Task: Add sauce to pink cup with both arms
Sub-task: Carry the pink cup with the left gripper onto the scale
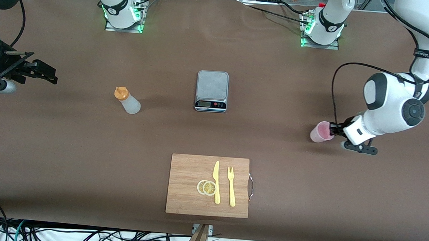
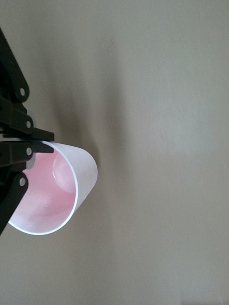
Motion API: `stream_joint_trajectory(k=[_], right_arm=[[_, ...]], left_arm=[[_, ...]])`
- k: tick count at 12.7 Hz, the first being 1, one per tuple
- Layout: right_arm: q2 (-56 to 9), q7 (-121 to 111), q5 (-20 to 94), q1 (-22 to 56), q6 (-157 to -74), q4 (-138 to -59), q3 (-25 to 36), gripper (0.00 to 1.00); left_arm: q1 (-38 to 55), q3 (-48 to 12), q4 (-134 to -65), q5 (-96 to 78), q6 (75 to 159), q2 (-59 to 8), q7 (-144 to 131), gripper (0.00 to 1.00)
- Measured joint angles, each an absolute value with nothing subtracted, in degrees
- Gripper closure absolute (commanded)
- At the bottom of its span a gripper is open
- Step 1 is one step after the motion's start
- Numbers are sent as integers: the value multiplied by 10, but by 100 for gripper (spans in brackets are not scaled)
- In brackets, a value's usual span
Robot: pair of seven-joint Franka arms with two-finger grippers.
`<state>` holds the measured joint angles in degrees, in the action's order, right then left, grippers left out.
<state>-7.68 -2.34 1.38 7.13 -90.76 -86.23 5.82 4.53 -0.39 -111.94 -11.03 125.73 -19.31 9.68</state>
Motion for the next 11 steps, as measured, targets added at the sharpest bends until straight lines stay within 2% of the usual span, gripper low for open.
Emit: stream_joint_trajectory(k=[7, 11], right_arm=[[-77, -23, 14, 72, -908, -862, 58, 0], [-77, -23, 14, 72, -908, -862, 58, 0]], left_arm=[[286, -10, -1109, -117, 1256, -183, -174, 100], [359, -9, -1096, -145, 1275, -191, -268, 100]])
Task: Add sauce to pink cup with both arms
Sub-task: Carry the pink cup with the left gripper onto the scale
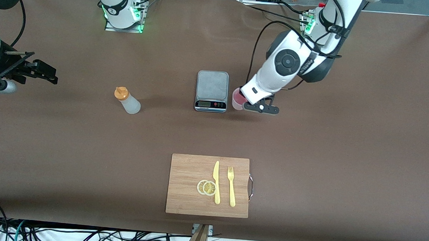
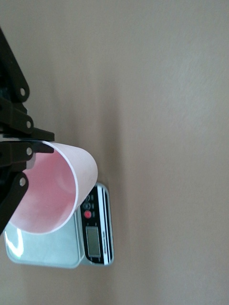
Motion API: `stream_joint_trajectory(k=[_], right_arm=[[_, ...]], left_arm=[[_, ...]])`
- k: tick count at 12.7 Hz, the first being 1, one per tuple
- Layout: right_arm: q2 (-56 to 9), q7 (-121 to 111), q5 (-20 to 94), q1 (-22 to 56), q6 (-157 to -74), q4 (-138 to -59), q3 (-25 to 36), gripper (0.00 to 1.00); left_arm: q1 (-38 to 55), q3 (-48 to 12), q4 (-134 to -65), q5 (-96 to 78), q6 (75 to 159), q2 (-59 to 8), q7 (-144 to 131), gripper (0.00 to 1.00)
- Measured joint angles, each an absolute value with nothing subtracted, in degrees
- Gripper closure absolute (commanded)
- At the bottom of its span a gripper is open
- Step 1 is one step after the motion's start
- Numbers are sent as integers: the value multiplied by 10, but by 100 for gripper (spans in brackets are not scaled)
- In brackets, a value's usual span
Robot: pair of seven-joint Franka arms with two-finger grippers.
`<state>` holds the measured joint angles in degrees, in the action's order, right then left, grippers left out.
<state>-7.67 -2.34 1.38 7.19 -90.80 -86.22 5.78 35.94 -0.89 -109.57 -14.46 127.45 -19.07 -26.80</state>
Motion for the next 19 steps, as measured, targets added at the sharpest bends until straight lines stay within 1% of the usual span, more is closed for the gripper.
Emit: stream_joint_trajectory(k=[3, 5, 9, 13, 14, 15, 16, 19], right_arm=[[-77, -23, 14, 72, -908, -862, 58, 0], [-77, -23, 14, 72, -908, -862, 58, 0], [-77, -23, 14, 71, -908, -862, 58, 0], [-77, -23, 14, 72, -908, -862, 58, 0], [-77, -23, 14, 72, -908, -862, 58, 0], [-77, -23, 14, 74, -908, -862, 57, 0], [-77, -23, 14, 75, -908, -862, 57, 0], [-77, -23, 14, 75, -908, -862, 57, 0]], left_arm=[[399, -8, -1094, -145, 1303, -209, -314, 100], [422, -8, -1093, -145, 1307, -215, -338, 100], [458, -8, -1092, -145, 1316, -222, -380, 100], [481, -7, -1092, -145, 1343, -248, -406, 100], [482, -7, -1090, -145, 1343, -248, -408, 87], [483, -7, -1089, -145, 1343, -248, -410, 26], [484, -7, -1089, -145, 1343, -249, -412, 0], [484, -2, -1083, -145, 1343, -249, -413, 0]])
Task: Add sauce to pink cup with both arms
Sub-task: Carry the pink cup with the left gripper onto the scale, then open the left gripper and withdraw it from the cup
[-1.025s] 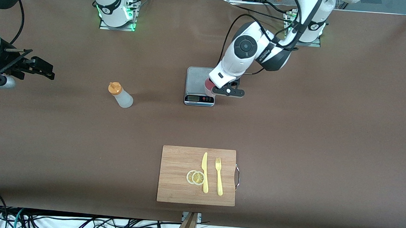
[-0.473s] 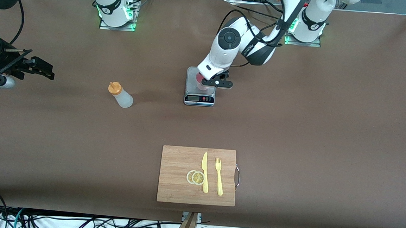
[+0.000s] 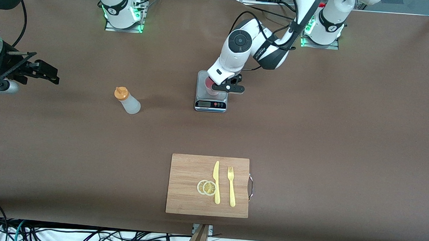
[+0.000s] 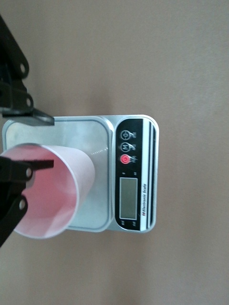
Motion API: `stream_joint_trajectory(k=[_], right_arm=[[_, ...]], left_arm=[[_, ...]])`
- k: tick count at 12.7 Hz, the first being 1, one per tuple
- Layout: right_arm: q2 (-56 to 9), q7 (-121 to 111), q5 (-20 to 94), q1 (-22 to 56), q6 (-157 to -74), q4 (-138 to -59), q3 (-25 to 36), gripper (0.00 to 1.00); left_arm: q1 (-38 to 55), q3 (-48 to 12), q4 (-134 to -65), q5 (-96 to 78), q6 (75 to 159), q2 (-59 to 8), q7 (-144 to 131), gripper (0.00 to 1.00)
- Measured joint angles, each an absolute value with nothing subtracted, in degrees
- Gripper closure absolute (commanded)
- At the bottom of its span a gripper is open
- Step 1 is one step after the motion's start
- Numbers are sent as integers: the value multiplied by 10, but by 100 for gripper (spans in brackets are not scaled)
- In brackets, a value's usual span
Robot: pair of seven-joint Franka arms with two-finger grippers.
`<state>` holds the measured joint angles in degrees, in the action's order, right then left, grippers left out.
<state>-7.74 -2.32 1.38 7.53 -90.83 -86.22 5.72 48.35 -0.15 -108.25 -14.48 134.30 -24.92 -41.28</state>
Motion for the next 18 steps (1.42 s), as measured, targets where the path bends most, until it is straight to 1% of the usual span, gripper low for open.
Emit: stream_joint_trajectory(k=[2, 4, 6, 11, 16, 18], right_arm=[[-77, -23, 14, 76, -908, -862, 57, 0], [-77, -23, 14, 76, -909, -862, 57, 0], [-77, -23, 14, 76, -909, -862, 57, 0], [-77, -23, 14, 76, -909, -862, 57, 0], [-78, -23, 14, 77, -907, -862, 55, 0], [-80, -23, 14, 77, -906, -863, 54, 0]], left_arm=[[479, 7, -1060, -145, 1312, -242, -413, 0], [463, 19, -1014, -145, 1233, -229, -413, 0], [434, 25, -982, -145, 1193, -211, -412, 0], [342, 41, -973, -110, 1140, -161, -341, 0], [209, 48, -971, -85, 1085, -118, -205, 0], [162, 48, -957, -82, 1049, -109, -183, 0]])
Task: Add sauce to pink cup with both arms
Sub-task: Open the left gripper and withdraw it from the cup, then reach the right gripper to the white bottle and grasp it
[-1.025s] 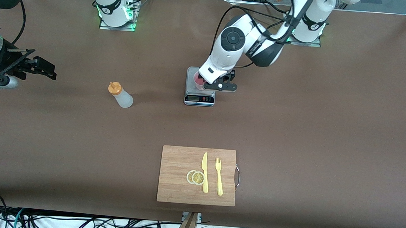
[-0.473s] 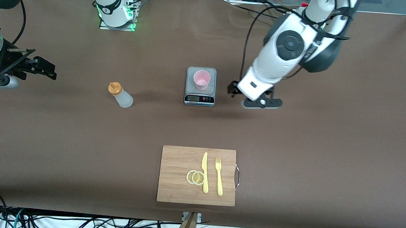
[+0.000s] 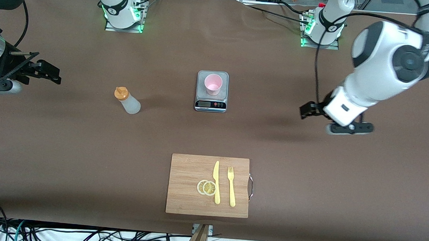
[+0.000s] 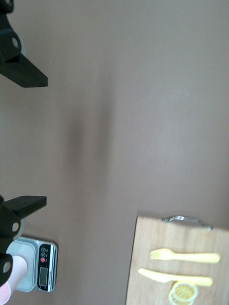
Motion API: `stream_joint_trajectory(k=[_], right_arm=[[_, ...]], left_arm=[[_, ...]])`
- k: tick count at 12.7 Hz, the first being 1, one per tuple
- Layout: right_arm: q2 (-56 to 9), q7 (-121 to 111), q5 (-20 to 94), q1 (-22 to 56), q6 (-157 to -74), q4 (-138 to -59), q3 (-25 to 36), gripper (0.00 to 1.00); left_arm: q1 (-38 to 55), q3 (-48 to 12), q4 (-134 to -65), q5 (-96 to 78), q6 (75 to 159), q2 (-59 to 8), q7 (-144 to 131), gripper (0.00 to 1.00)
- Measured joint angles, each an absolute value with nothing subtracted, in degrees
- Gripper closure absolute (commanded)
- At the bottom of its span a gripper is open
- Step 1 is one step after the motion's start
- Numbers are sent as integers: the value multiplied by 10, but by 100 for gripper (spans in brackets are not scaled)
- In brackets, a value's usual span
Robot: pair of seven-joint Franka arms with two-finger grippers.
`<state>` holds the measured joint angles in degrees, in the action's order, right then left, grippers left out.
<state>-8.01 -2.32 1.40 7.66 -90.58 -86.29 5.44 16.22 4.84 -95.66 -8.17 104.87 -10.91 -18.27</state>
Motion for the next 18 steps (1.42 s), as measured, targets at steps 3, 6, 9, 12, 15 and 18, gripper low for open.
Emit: stream_joint_trajectory(k=[3, 6, 9, 12, 15, 18], right_arm=[[-85, -23, 14, 76, -906, -863, 55, 0], [-86, -24, 14, 76, -906, -863, 55, 0], [-89, -28, 14, 76, -899, -864, 55, 0], [-98, -91, 20, 75, -884, -869, 57, 0], [-101, -198, 73, 68, -872, -890, 77, 0], [-102, -351, 164, 66, -872, -928, 129, 0]], left_arm=[[103, 48, -910, -81, 969, -94, -174, 0], [66, 46, -882, -80, 921, -85, -124, 0], [26, 44, -879, -78, 905, -85, -46, 0], [3, 23, -878, -51, 896, -85, -8, 0], [-1, -10, -877, -42, 892, -81, -8, 0], [-1, -24, -877, -42, 885, -79, -11, 0]])
